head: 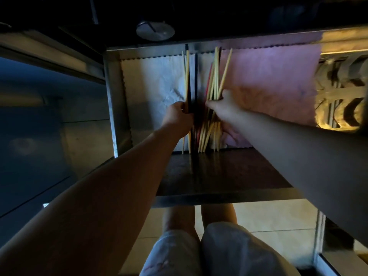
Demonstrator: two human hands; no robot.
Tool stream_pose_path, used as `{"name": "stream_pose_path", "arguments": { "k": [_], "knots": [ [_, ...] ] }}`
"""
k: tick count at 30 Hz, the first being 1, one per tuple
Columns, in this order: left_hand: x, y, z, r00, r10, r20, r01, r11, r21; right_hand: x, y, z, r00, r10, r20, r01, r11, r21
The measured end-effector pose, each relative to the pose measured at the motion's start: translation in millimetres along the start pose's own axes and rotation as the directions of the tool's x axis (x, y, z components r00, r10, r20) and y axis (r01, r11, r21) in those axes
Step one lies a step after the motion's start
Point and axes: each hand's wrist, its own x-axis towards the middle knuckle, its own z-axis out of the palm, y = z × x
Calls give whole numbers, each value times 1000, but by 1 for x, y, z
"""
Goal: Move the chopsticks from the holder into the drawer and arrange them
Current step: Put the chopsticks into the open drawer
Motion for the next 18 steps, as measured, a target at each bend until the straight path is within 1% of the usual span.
{"name": "stream_pose_path", "arguments": {
  "k": [4, 8, 10, 13, 16, 18],
  "knots": [
    [-13, -2, -5, 1000, 16, -19, -15, 998, 62, -10, 11, 0, 997, -24, -69, 23, 1000, -2],
    [-41, -3, -12, 996, -68, 57, 61, 991, 123, -37, 15, -10, 998, -11, -56, 15, 997, 69],
    [-61, -1, -18, 993, -100, 62, 90, 985, 144, -55, 14, -19, 999, -8, -45, 10, 999, 48],
    [-96, 6, -29, 993, -96, 63, 82, 975, 206, -88, 5, -34, 999, -11, -41, 10, 999, -31],
    [-136, 20, -44, 996, -85, 27, 74, 960, 270, -126, -10, -48, 995, -59, -85, 55, 997, -52],
    [-164, 29, -57, 998, -61, 13, 54, 948, 314, -154, -21, -57, 993, -93, -68, 90, 995, -45]
  ]
}}
